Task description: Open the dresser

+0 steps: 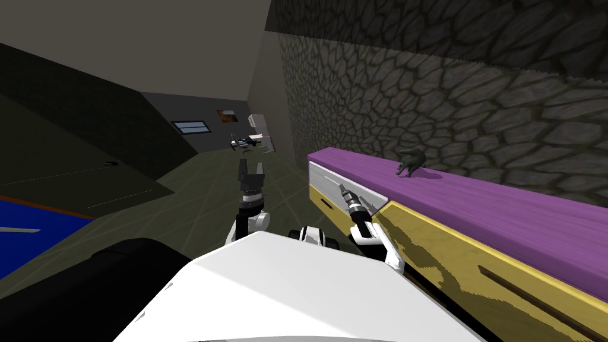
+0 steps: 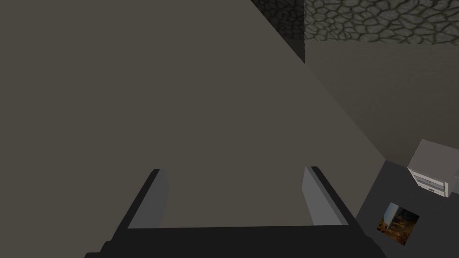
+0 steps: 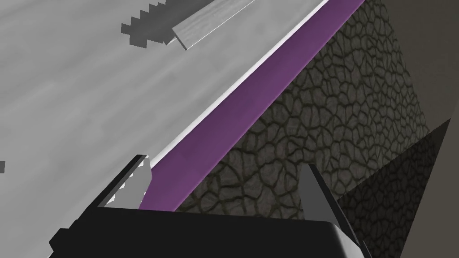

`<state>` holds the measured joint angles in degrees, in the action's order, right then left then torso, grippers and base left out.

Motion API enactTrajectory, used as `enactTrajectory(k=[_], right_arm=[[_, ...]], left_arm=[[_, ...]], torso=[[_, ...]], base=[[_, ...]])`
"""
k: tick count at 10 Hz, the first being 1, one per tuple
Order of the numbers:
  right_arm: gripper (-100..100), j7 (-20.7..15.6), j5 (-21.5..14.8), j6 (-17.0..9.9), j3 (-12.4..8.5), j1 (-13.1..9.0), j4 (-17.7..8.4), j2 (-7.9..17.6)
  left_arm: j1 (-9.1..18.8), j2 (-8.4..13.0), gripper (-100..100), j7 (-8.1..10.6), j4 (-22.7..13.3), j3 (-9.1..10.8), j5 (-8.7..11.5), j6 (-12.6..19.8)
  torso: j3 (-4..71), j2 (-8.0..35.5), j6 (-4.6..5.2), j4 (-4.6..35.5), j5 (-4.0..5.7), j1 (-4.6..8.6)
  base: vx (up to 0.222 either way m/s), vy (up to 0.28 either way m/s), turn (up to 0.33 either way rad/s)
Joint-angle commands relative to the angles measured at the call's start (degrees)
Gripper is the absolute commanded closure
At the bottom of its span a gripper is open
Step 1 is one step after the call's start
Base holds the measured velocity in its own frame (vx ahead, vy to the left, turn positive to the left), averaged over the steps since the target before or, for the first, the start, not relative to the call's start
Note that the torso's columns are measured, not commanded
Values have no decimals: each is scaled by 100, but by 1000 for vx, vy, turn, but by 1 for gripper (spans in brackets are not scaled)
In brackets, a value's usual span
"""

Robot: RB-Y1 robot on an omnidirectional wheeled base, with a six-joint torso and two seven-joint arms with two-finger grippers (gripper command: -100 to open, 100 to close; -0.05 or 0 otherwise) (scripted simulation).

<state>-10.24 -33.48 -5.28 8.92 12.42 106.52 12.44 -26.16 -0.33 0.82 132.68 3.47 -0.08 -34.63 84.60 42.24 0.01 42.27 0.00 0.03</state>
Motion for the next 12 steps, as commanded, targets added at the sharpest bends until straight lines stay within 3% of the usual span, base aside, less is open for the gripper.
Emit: enactTrajectory(k=[1, 4, 7, 8, 9, 10, 11, 12], right_arm=[[-100, -103, -249, -367, 87, -185, -285, 80], [-100, -309, -723, -819, 234, -487, -805, 158], [-100, -412, -959, -1190, 307, -641, -1137, 203], [-100, -515, -1194, -1416, 380, -796, -1303, 250], [-100, -515, -1194, -1466, 380, -796, -1438, 250], [-100, -617, -1415, -1715, 453, -952, -1584, 300], [-100, -617, -1426, -1741, 453, -952, -1746, 300], [-100, -718, -1655, -2000, 525, -1108, -1907, 351]], left_arm=[[0, 0, 0, 0, 0, 0, 0, 0], [0, 0, 0, 0, 0, 0, 0, 0], [0, 0, 0, 0, 0, 0, 0, 0], [0, 0, 0, 0, 0, 0, 0, 0], [0, 0, 0, 0, 0, 0, 0, 0], [0, 0, 0, 0, 0, 0, 0, 0], [0, 0, 0, 0, 0, 0, 0, 0], [0, 0, 0, 0, 0, 0, 0, 0]], torso=[[-1, 2, -1, 0, 0, -6], [-3, 4, 0, 1, 0, -1], [-4, 5, -2, 2, 0, -5], [-5, 8, 1, 2, 0, 0], [-5, 6, -2, 2, 0, -6], [-2, 3, 0, 1, 0, -1], [0, -1, -2, 0, 0, -6], [-3, 4, 1, 0, 0, -2]], base=[[7, 68, 30], [20, 80, 43], [15, 70, 38], [9, 77, 57], [19, 66, 24], [26, 76, 41], [19, 67, 32], [19, 80, 58]])
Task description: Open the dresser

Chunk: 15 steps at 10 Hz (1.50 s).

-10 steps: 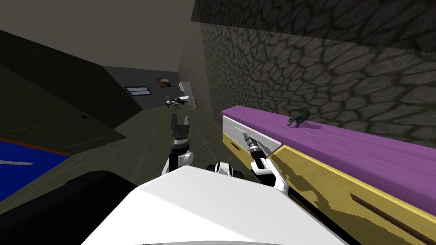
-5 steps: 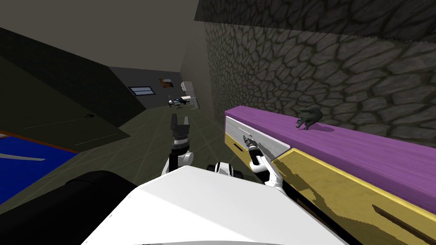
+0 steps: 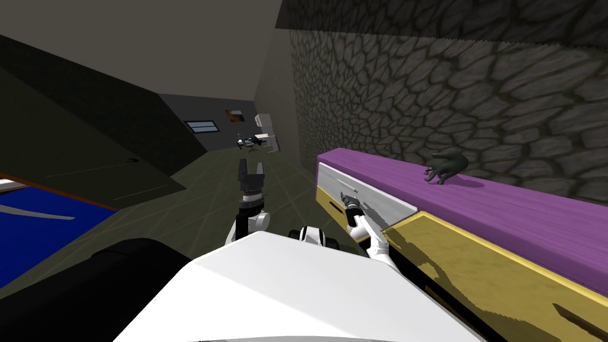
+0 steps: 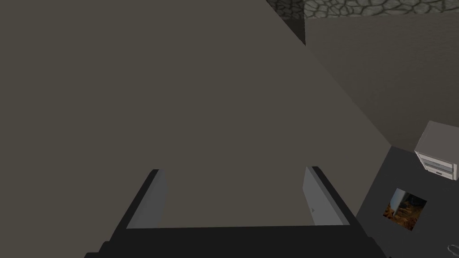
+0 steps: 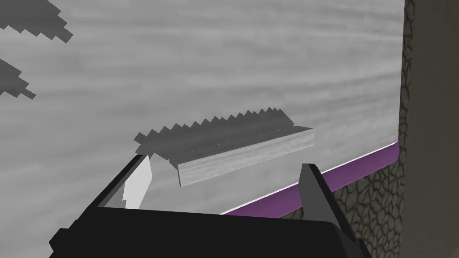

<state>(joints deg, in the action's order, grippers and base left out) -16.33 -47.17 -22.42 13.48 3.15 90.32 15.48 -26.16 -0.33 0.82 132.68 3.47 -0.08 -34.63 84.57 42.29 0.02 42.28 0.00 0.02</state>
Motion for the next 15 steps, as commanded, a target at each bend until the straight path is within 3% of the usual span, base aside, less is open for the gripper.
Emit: enactTrajectory(k=[1, 4, 5, 6, 7, 8, 9, 10, 11, 12, 13, 15], right_arm=[[-100, -109, -287, -302, 68, -180, -438, 47], [-100, -306, -729, -826, 208, -489, -912, 147], [-100, -306, -734, -840, 208, -489, -1053, 147], [-100, -402, -950, -1082, 275, -639, -1239, 198], [-100, -402, -950, -1102, 275, -639, -1378, 198], [-100, -495, -1161, -1356, 341, -787, -1533, 250], [-100, -495, -1161, -1358, 341, -787, -1683, 250], [-100, -585, -1364, -1605, 405, -930, -1842, 303], [-100, -585, -1364, -1605, 405, -930, -1980, 303], [-100, -672, -1560, -1838, 467, -1067, -2174, 356], [-100, -672, -1560, -1844, 467, -1067, -2266, 356], [-100, -833, -1923, -2219, 580, -1321, -2681, 466]], left_arm=[[0, 0, 0, 0, 0, 0, 0, 0], [0, 0, 0, 0, 0, 0, 0, 0], [0, 0, 0, 0, 0, 0, 0, 0], [0, 0, 0, 0, 0, 0, 0, 0], [0, 0, 0, 0, 0, 0, 0, 0], [0, 0, 0, 0, 0, 0, 0, 0], [0, 0, 0, 0, 0, 0, 0, 0], [0, 0, 0, 0, 0, 0, 0, 0], [0, 0, 0, 0, 0, 0, 0, 0], [0, 0, 0, 0, 0, 0, 0, 0], [0, 0, 0, 0, 0, 0, 0, 0], [0, 0, 0, 0, 0, 0, 0, 0]], torso=[[-1, 0, -3, 1, -1, -5], [-1, 2, 0, 1, 0, 2], [-2, 3, -3, 2, -1, -4], [-2, 2, -1, 1, 0, 0], [1, -2, -2, 1, 0, -2], [2, -3, 0, 0, 0, 2], [1, -2, -2, 1, 0, -2], [-1, 2, -1, 1, 0, -1], [0, -2, -3, 1, -2, -8], [-1, 1, -1, 1, -1, -2], [-1, 0, -2, 2, 0, 0], [-2, 3, -2, 2, 0, -2]], base=[[19, 68, 23], [19, 69, 39], [12, 60, 30], [22, 66, 49], [25, 56, 24], [24, 62, 44], [18, 60, 26], [28, 79, 48], [22, 66, 22], [21, 62, 46], [17, 51, 23], [15, 74, 52]])
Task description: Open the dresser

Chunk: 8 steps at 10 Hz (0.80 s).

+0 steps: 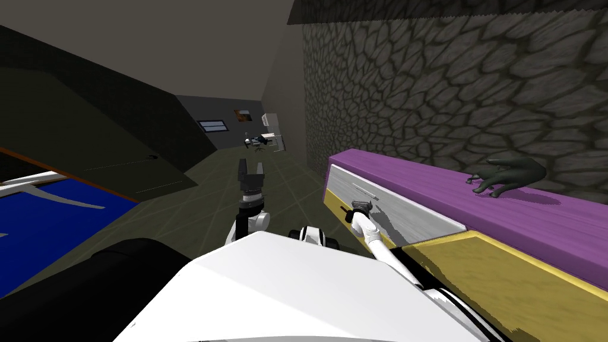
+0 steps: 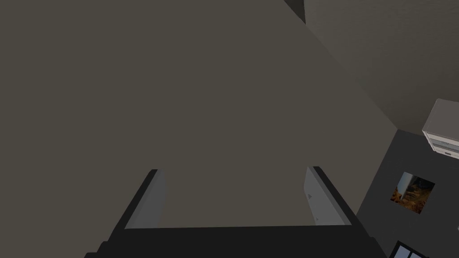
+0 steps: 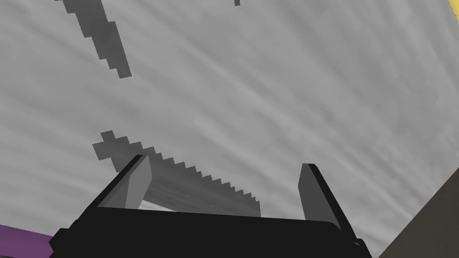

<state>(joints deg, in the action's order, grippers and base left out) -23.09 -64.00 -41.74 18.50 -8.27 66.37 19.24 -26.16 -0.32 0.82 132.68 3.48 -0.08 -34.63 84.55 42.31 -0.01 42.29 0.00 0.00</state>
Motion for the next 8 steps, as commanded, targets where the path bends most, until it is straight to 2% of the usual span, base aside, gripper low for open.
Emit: enactTrajectory(k=[1, 3, 4, 5, 6, 7, 8], right_arm=[[-100, -157, -240, -351, 79, -180, -398, 90], [-100, -298, -557, -717, 178, -400, -783, 203], [-100, -298, -557, -735, 178, -400, -849, 203], [-100, -359, -698, -903, 222, -496, -1019, 261], [-100, -359, -698, -903, 222, -496, -1044, 261], [-100, -415, -824, -1054, 262, -582, -1216, 320], [-100, -415, -824, -1054, 262, -582, -1216, 320]], left_arm=[[0, 0, 0, 0, 0, 0, 0, 0], [0, 0, 0, 0, 0, 0, 0, 0], [0, 0, 0, 0, 0, 0, 0, 0], [0, 0, 0, 0, 0, 0, 0, 0], [0, 0, 0, 0, 0, 0, 0, 0], [0, 0, 0, 0, 0, 0, 0, 0], [0, 0, 0, 0, 0, 0, 0, 0]], torso=[[2, -4, 0, -1, -3, -9], [3, -6, 0, -2, 0, 1], [2, -3, 1, -1, -1, -2], [0, 0, 3, -1, 1, 7], [1, -1, 0, 0, 2, 8], [1, -1, 1, -1, 2, 8], [1, -2, 1, 0, 0, 2]], base=[[26, 72, 19], [24, 76, 45], [20, 57, 16], [20, 46, 26], [15, 32, 17], [16, 37, 29], [8, 29, 11]])
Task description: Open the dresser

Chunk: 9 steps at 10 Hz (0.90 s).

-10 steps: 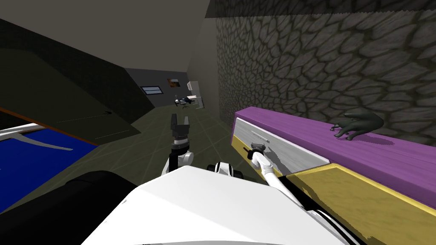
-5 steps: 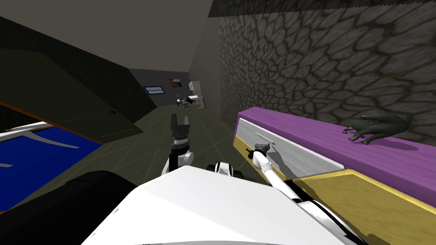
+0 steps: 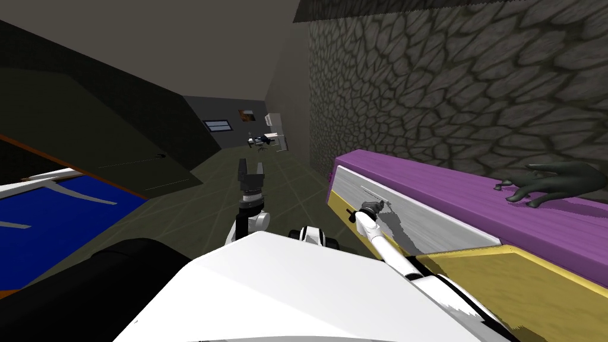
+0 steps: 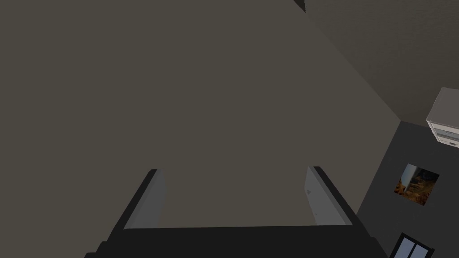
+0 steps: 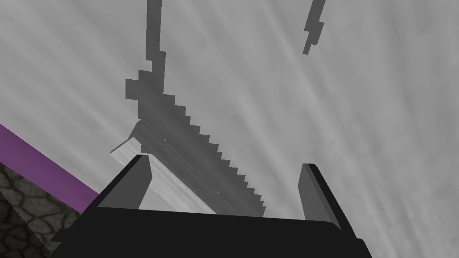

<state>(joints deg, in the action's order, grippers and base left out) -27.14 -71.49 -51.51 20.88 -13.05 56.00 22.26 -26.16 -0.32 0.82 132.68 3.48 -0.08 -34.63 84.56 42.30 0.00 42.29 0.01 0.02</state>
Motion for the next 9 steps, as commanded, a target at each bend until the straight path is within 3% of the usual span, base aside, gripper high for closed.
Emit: enactTrajectory(k=[1, 4, 5, 6, 7, 8, 9], right_arm=[[-100, -59, -187, -210, 58, -179, -328, 76], [-100, -178, -459, -532, 143, -361, -681, 246], [-100, -116, -406, -437, 127, -347, -652, 207], [-100, -116, -393, -450, -157, -164, -665, 291], [-100, -116, -393, -450, -204, -164, -665, 291], [-100, -103, -371, -440, -427, 23, -670, 366], [-100, -103, -371, -440, -538, 23, -670, 366]], left_arm=[[0, 0, 0, 0, 0, 0, 0, 0], [0, 0, 0, 0, 0, 0, 0, 0], [0, 0, 0, 0, 0, 0, 0, 0], [0, 0, 0, 0, 0, 0, 0, 0], [2, 0, 0, 0, 0, 0, 0, 0], [1, 1, 0, 0, 0, 0, 0, 0], [2, 1, 0, 0, -1, 0, 0, 1]], torso=[[0, 1, 0, 0, -1, 0], [2, -3, 0, -1, -2, -6], [3, -5, 0, -1, -1, -2], [0, 0, 0, -1, 2, 7], [-9, 15, -5, 4, 4, 11], [-9, 14, -1, 4, 2, 8], [-7, 11, -2, 3, 1, 4]], base=[[11, 36, 25], [17, 50, 32], [14, 21, 3], [-37, -5, 333], [-49, -22, 331], [-69, -25, 445], [-63, -22, 248]])
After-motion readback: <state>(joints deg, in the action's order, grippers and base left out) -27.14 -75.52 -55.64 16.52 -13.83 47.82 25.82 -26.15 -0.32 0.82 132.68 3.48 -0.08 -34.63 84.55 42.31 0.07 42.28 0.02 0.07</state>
